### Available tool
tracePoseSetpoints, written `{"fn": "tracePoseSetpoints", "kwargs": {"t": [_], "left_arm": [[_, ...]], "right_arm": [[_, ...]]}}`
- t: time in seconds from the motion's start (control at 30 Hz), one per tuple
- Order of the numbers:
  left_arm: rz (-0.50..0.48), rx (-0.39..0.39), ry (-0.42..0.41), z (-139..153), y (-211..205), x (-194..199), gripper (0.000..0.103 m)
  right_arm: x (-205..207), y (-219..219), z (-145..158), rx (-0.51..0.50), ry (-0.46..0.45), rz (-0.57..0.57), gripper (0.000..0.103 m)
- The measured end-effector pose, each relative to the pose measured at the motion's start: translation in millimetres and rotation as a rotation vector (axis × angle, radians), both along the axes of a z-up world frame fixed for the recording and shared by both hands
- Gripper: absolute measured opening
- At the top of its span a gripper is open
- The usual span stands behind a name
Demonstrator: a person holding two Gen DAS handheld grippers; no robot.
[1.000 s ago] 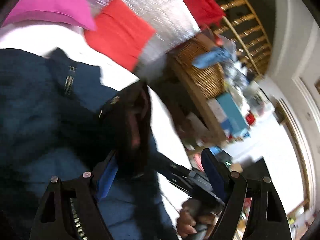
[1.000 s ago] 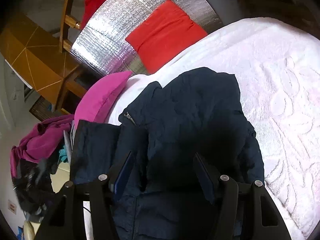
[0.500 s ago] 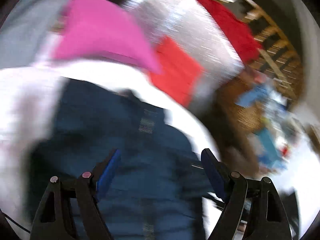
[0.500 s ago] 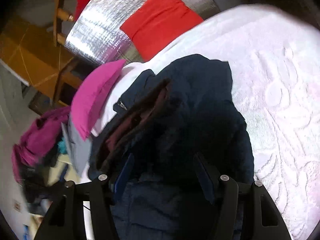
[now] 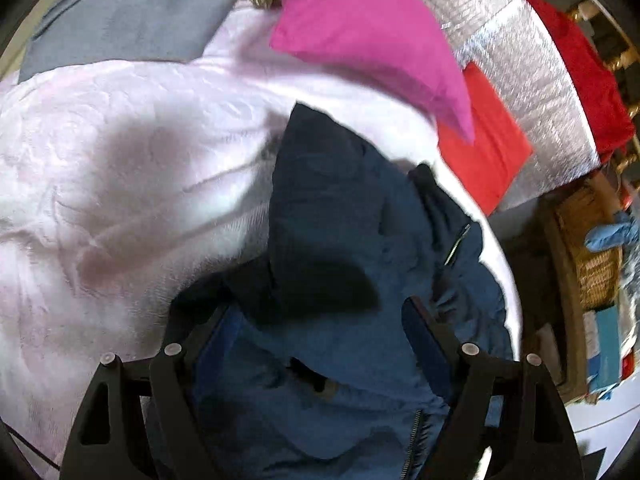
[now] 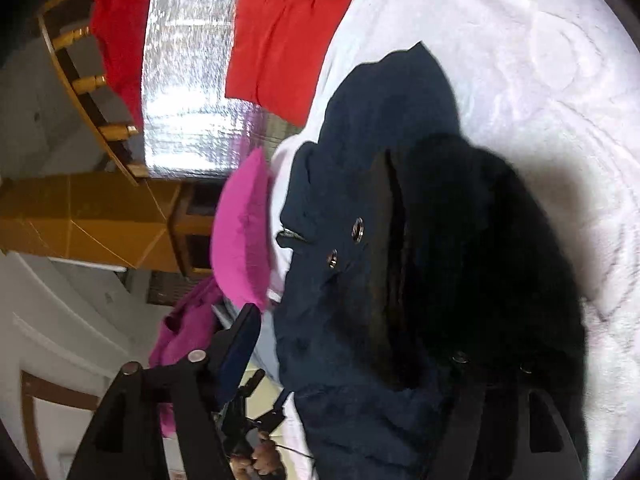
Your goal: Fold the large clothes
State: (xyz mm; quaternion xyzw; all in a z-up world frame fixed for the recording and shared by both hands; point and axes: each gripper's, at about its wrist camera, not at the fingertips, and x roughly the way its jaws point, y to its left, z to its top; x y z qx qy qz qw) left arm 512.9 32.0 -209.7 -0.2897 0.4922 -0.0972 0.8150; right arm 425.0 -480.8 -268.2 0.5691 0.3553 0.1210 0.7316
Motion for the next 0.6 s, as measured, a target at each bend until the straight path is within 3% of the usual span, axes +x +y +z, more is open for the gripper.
{"fn": "tracePoseSetpoints", "kwargs": {"t": [0.07,0.17,0.3,0.43,0.53,0.6], "left_arm": [[-0.001,0.031,-0.004,-2.5,-3.9,2.5,0.079],[-0.005,0.068,0.0,-4.9,-9.0,2.8,0.061],[-0.031,0.123,0.013,-10.7,-19.8,4.5,0.055],[-0.067,0.189,0.02,-9.9,-28.2,0.9,0.055],[-0.083,0.216,0.022,-8.4,-31.2,-0.1,0.055],[-0.088,0.231,0.016,-5.6,-32.9,-0.5,0.055]], "right_arm": [[3.7,6.1,3.7,-0.079,0.017,-0.002,0.022],[1.1,6.5,21.5,-0.224,-0.022,-0.026,0.015],[0.4,16.8,53.3,-0.425,-0.111,-0.083,0.013],[16.8,18.9,58.2,-0.581,-0.112,-0.104,0.013],[34.0,13.9,35.2,-0.631,-0.024,-0.083,0.013],[43.9,8.6,13.3,-0.593,0.061,-0.049,0.015]]}}
